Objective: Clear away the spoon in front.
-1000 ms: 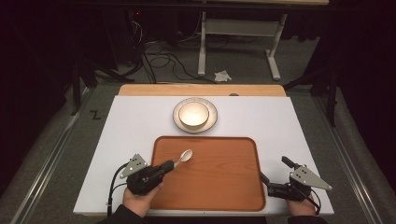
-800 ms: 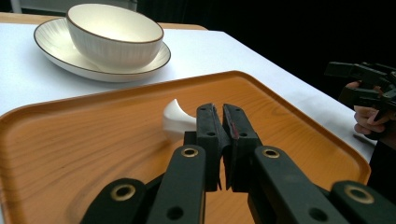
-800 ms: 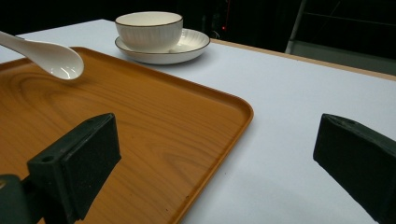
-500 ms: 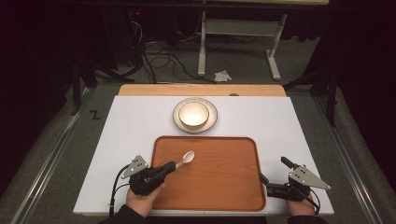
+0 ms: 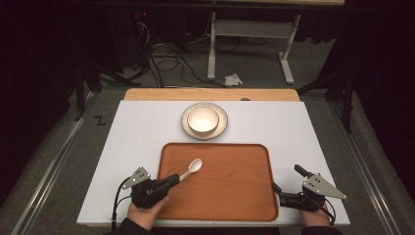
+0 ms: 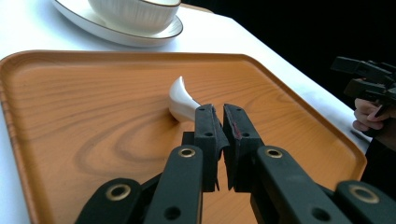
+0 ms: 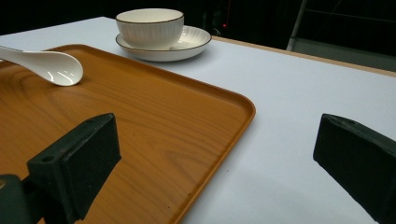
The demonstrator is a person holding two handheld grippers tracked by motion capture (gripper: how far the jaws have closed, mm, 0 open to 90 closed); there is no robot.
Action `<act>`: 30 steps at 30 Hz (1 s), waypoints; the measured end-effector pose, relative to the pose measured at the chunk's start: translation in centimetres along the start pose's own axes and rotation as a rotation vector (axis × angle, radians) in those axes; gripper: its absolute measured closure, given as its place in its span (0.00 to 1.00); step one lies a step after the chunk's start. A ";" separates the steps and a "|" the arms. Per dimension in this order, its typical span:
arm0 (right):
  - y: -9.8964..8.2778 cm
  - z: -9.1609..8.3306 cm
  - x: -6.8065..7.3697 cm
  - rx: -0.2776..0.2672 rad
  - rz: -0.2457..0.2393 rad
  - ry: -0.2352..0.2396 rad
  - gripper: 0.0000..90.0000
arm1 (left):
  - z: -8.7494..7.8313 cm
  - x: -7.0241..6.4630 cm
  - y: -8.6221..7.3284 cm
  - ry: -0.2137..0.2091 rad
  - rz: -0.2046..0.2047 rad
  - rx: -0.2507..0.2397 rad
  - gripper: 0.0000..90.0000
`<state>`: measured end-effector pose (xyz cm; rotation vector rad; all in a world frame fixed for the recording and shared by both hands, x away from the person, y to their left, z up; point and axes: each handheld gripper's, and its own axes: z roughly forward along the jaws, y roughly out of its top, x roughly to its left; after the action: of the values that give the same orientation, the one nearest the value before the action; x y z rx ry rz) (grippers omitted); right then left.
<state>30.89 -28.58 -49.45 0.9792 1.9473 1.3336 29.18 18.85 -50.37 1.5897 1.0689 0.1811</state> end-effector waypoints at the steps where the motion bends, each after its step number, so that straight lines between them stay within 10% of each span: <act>1: 0.0 0.0 0.0 0.000 0.000 0.000 0.01 | 0.0 0.0 0.0 0.003 -0.004 0.001 0.93; 10: 0.0 -0.1 0.0 -0.002 0.005 -0.002 0.01 | -0.3 0.4 0.2 0.006 -0.053 0.004 0.63; 19: 0.1 -0.1 0.0 -0.003 0.003 -0.002 0.01 | -0.6 0.4 0.3 0.020 -0.045 -0.001 0.58; 30: 0.1 -0.1 0.0 -0.006 -0.001 0.000 0.01 | 0.1 -0.3 0.0 0.126 0.092 0.115 0.64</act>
<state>30.84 -28.61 -49.36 0.9752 1.9427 1.3381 29.07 18.56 -50.26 1.7513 1.1205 0.2890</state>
